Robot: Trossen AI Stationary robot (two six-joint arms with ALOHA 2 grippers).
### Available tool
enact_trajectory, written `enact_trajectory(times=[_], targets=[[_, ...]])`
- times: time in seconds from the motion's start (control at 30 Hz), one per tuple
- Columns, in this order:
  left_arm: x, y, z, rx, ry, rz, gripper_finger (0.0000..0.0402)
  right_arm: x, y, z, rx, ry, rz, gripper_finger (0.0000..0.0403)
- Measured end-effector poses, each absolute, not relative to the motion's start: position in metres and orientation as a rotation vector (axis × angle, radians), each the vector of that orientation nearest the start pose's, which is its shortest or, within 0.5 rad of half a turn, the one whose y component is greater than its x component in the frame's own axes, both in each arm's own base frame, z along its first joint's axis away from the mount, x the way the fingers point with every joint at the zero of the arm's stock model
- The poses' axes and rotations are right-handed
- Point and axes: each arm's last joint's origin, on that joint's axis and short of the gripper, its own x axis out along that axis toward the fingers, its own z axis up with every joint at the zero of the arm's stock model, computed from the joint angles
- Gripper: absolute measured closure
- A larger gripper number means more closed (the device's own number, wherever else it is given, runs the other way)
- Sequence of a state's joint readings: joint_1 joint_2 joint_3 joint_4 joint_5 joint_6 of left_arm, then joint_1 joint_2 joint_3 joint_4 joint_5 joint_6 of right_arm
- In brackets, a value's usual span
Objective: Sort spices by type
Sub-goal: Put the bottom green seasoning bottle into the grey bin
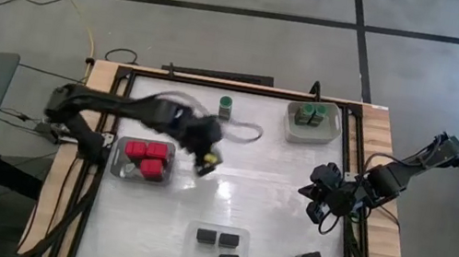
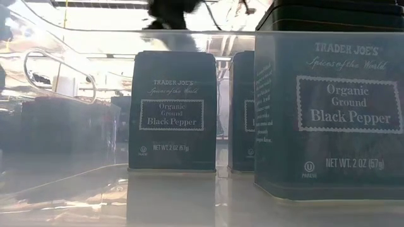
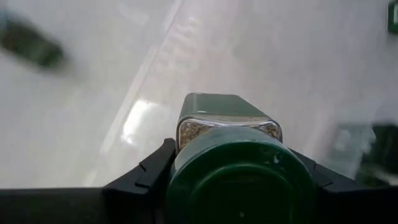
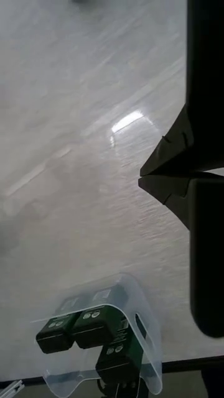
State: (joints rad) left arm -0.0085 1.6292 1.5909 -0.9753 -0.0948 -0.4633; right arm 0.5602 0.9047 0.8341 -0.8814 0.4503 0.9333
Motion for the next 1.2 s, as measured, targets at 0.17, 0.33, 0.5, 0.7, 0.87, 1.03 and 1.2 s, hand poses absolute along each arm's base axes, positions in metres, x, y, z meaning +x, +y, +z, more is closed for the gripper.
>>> enact_trajectory(times=[0.17,0.33,0.5,0.7,0.87,1.03,1.2], targets=[[0.388,0.045,0.327,-0.280,0.989,0.256,0.0209,0.142,0.074,0.277,0.446,0.785,-0.296,0.0374],[0.440,0.068,0.301,-0.226,1.025,0.179,0.0209,0.142,0.074,0.277,0.520,0.775,-0.328,0.0374],[0.472,0.074,0.268,-0.224,1.154,0.157,0.0209,0.142,0.074,0.277,0.579,0.767,-0.353,0.0374],[0.483,0.074,0.240,-0.221,1.245,0.145,0.0209,0.142,0.074,0.277,0.599,0.763,-0.361,0.0374],[0.482,0.070,0.230,-0.183,1.279,0.135,0.0206,0.142,0.074,0.277,0.601,0.762,-0.360,0.0374],[0.482,0.069,0.232,-0.181,1.277,0.138,0.0173,0.142,0.074,0.277,0.601,0.762,-0.361,0.0374],[0.483,0.067,0.232,-0.182,1.268,0.131,0.0167,0.142,0.074,0.277,0.601,0.762,-0.361,0.0374]])
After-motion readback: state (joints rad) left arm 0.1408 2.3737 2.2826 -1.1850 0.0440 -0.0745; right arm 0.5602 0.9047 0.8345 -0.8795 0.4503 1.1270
